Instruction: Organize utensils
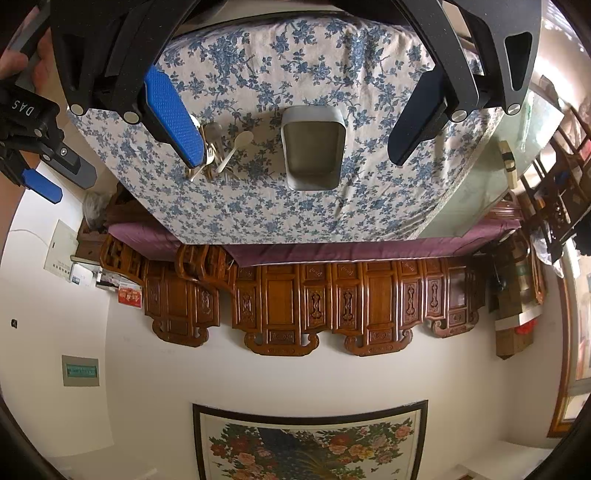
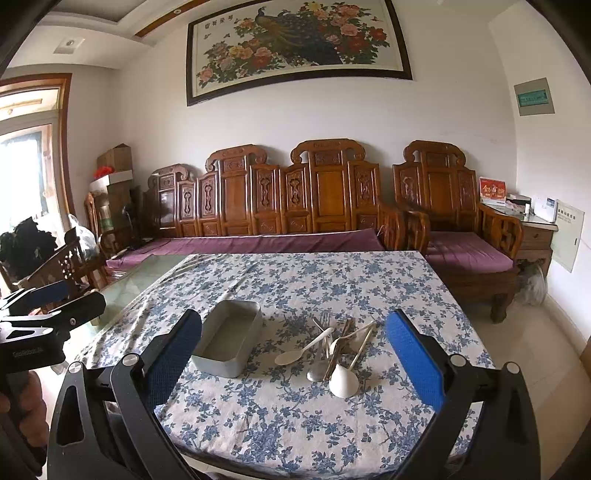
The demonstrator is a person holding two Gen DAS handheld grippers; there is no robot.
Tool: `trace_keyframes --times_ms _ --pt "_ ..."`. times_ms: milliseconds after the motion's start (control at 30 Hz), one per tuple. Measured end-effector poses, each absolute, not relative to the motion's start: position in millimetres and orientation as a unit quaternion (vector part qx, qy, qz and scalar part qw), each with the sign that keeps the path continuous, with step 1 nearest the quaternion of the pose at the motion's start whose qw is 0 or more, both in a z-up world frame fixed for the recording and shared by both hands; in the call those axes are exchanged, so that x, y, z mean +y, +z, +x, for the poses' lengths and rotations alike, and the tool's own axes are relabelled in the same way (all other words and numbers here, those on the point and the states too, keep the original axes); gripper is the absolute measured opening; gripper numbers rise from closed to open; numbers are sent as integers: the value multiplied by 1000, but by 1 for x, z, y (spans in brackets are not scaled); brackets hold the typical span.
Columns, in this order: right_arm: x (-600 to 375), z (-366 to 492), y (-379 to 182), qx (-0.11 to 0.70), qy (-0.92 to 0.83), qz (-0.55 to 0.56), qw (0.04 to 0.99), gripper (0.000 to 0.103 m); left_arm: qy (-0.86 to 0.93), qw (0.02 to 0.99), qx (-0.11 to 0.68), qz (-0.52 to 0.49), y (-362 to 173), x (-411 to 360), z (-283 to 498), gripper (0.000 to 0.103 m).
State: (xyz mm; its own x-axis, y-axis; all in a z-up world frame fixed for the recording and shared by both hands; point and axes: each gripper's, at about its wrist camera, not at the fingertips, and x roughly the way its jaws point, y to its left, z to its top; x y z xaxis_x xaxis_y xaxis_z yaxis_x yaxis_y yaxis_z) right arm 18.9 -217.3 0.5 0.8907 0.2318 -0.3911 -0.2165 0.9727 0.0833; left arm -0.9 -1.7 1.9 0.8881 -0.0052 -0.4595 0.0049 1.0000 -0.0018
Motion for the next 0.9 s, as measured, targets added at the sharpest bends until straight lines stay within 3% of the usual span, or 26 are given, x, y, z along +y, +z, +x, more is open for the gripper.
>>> trace_keyframes --times_ms 900 --pt "-219 18 3 202 115 19 972 101 -3 971 239 3 0 -2 -1 97"
